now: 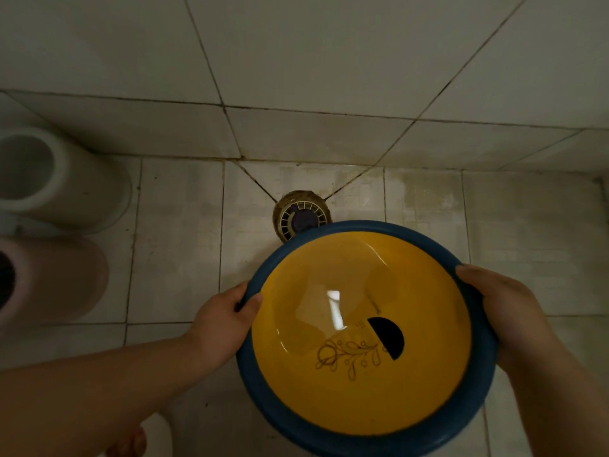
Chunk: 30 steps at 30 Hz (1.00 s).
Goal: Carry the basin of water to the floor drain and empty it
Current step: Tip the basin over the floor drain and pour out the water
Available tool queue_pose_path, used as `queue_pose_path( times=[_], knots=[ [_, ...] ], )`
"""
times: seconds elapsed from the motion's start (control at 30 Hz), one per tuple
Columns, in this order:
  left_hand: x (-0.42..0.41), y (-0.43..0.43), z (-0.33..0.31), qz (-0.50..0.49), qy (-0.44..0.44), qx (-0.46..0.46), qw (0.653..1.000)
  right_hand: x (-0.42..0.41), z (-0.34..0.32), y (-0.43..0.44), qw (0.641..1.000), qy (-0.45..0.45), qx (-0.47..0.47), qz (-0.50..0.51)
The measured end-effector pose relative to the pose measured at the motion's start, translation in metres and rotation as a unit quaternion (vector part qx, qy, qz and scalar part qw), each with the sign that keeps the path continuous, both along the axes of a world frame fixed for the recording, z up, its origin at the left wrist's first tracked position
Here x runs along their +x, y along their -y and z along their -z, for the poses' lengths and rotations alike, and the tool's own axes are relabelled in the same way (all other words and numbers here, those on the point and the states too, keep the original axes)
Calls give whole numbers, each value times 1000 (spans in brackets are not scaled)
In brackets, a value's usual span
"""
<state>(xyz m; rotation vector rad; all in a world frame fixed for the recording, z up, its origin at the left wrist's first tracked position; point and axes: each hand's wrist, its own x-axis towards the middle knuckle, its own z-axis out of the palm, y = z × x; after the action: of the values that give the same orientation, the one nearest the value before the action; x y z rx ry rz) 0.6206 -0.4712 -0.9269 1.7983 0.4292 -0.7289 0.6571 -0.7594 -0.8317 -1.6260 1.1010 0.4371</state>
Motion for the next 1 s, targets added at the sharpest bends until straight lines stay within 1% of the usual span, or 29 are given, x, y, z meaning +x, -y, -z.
queue_pose_path(
  times=[0.3,0.73,1.0],
  knots=[
    [0,0,0,-5,7,-3,1000,0,0,-2,1000,4,-1,7],
    [-4,4,1,-19,-16,-9,1000,-2,-5,3,1000,-10,-6,-1],
    [-3,7,-1,-21,-18,-11,1000,-4,-9,4,1000,-1,-12,-2]
  ],
)
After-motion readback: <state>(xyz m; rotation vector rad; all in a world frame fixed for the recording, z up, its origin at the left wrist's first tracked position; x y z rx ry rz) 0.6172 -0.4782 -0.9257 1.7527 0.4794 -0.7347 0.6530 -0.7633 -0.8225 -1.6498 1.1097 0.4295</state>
